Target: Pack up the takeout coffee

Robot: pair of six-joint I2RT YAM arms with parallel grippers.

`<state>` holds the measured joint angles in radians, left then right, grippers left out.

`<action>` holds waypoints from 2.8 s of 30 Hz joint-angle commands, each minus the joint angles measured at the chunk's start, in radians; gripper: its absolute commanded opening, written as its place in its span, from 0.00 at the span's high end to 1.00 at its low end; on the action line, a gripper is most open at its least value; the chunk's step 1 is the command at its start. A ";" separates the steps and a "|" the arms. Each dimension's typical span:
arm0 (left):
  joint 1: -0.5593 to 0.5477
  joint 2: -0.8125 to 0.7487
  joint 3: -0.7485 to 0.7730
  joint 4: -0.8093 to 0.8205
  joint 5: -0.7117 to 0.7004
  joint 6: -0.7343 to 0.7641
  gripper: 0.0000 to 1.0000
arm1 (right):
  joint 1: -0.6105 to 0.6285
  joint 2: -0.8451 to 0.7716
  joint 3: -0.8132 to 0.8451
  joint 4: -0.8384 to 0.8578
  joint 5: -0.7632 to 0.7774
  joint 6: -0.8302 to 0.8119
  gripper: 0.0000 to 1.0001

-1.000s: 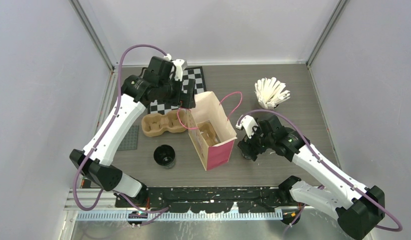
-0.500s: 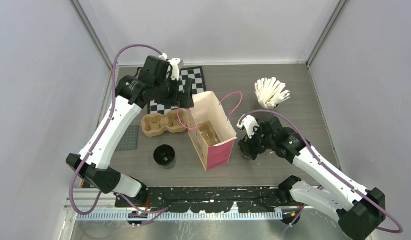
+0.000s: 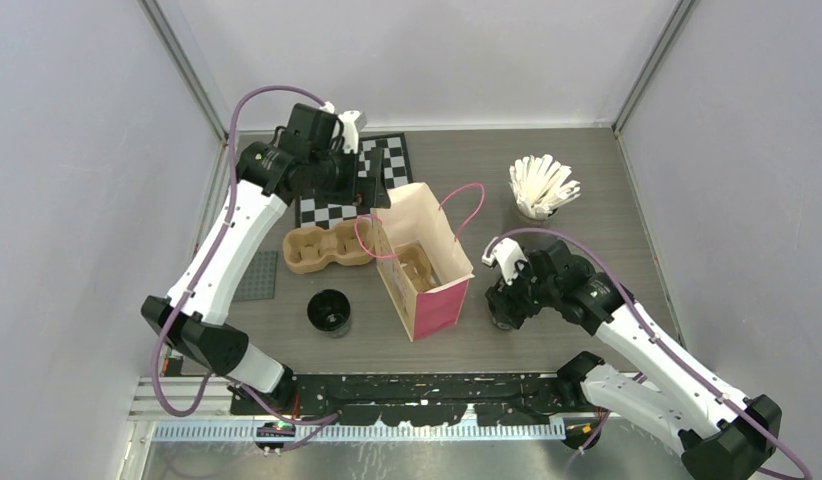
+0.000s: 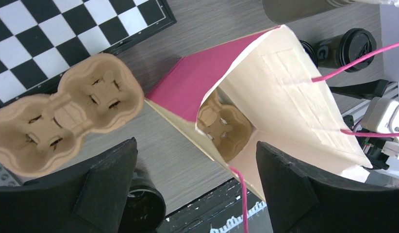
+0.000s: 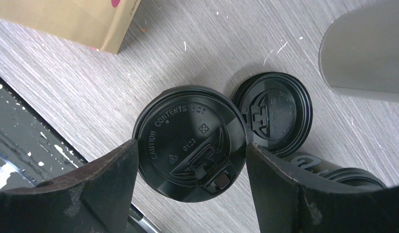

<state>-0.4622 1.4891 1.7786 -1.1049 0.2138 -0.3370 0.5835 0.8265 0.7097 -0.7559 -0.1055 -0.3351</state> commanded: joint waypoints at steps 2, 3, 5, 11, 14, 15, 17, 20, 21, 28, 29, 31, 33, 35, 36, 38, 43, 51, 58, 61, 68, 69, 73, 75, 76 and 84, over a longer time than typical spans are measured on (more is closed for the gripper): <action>-0.001 0.056 0.101 0.033 0.076 0.041 0.09 | 0.006 -0.028 0.075 -0.075 -0.019 0.014 0.26; -0.001 0.068 0.110 0.036 0.102 0.061 0.09 | 0.005 -0.037 0.086 -0.092 -0.021 0.024 0.26; -0.001 0.095 0.120 0.050 0.154 0.084 0.10 | 0.006 -0.072 0.113 -0.129 -0.019 0.038 0.26; -0.012 0.141 0.128 0.106 0.158 0.194 0.12 | 0.005 -0.170 0.237 -0.167 -0.003 0.101 0.27; -0.023 0.179 0.160 0.085 0.155 0.264 0.16 | 0.006 -0.138 0.347 -0.240 0.022 0.108 0.28; -0.027 0.199 0.173 0.070 0.154 0.289 0.18 | 0.006 -0.125 0.387 -0.267 0.032 0.109 0.28; -0.034 0.232 0.205 0.026 0.148 0.316 0.24 | 0.004 -0.106 0.463 -0.315 0.052 0.123 0.27; -0.036 0.272 0.265 -0.048 0.138 0.318 0.41 | 0.006 -0.095 0.572 -0.360 0.077 0.165 0.27; -0.036 0.278 0.278 -0.061 0.146 0.301 0.52 | 0.005 -0.094 0.609 -0.374 0.078 0.176 0.27; -0.064 0.194 0.179 0.046 0.185 0.064 0.89 | 0.004 -0.027 0.917 -0.407 0.060 0.187 0.27; -0.070 0.177 0.161 0.069 0.181 0.012 0.92 | 0.004 -0.010 0.955 -0.407 0.048 0.182 0.27; -0.082 0.149 0.122 0.112 0.165 -0.091 0.97 | 0.005 0.024 1.014 -0.415 0.003 0.159 0.27; -0.092 0.118 0.076 0.172 0.152 -0.181 1.00 | 0.006 0.048 1.060 -0.400 -0.035 0.157 0.26; -0.102 0.085 0.032 0.223 0.121 -0.263 1.00 | 0.006 0.056 1.078 -0.358 -0.070 0.168 0.25; -0.107 0.069 0.010 0.246 0.106 -0.296 1.00 | 0.005 0.056 1.079 -0.330 -0.088 0.168 0.25; -0.118 0.042 -0.026 0.290 0.070 -0.364 1.00 | 0.005 0.054 1.072 -0.283 -0.115 0.148 0.23; -0.136 -0.003 -0.109 0.371 0.033 -0.450 1.00 | 0.005 0.076 1.031 -0.273 -0.114 0.096 0.22; -0.139 -0.078 -0.160 0.250 -0.106 -0.367 0.97 | 0.006 0.045 0.859 -0.269 0.161 0.302 0.14; -0.139 -0.105 -0.156 0.201 -0.113 -0.318 0.95 | 0.005 0.089 0.809 -0.376 0.360 0.575 0.14; -0.137 -0.111 -0.144 0.171 -0.124 -0.286 0.94 | 0.005 0.107 0.831 -0.476 0.486 0.806 0.14; -0.135 -0.123 -0.148 0.139 -0.164 -0.241 0.89 | 0.005 0.027 0.713 -0.573 0.286 0.856 0.22; -0.133 -0.127 -0.151 0.147 -0.168 -0.243 0.89 | 0.005 -0.009 0.677 -0.536 0.246 0.863 0.23; -0.114 -0.143 -0.166 0.167 -0.168 -0.257 0.90 | 0.005 -0.097 0.574 -0.415 0.101 0.842 0.26; -0.098 -0.148 -0.163 0.159 -0.169 -0.258 0.93 | 0.005 -0.090 0.589 -0.410 0.061 0.716 0.24; -0.092 -0.155 -0.163 0.161 -0.168 -0.257 0.94 | 0.005 -0.074 0.628 -0.414 0.071 0.620 0.23; -0.084 -0.179 -0.196 0.211 -0.075 -0.265 0.90 | 0.005 -0.168 0.491 -0.370 -0.239 -0.199 0.22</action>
<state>-0.5472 1.3453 1.6039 -0.9524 0.0765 -0.6003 0.5869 0.7403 1.2858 -1.1652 -0.1696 -0.0818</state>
